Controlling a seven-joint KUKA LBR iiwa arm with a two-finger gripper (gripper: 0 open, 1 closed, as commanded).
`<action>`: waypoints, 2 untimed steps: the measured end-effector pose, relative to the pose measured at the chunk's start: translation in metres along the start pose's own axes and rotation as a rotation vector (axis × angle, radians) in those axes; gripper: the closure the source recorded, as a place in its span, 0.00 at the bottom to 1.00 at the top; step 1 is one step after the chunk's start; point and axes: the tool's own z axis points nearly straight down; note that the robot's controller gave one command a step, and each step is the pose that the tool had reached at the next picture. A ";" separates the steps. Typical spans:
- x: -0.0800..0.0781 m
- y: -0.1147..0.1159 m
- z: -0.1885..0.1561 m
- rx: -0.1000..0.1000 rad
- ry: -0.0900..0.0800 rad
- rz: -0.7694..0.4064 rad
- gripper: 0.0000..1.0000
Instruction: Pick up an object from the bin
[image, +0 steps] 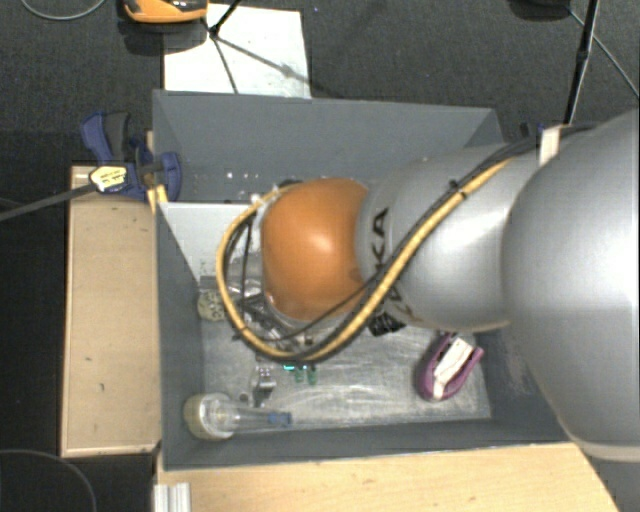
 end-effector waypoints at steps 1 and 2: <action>0.015 0.017 0.083 -0.003 -0.022 -0.357 0.00; 0.021 -0.013 0.054 0.001 -0.011 -0.627 0.00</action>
Offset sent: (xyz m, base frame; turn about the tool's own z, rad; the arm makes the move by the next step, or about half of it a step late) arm -0.0204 0.0162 -0.0851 -0.3610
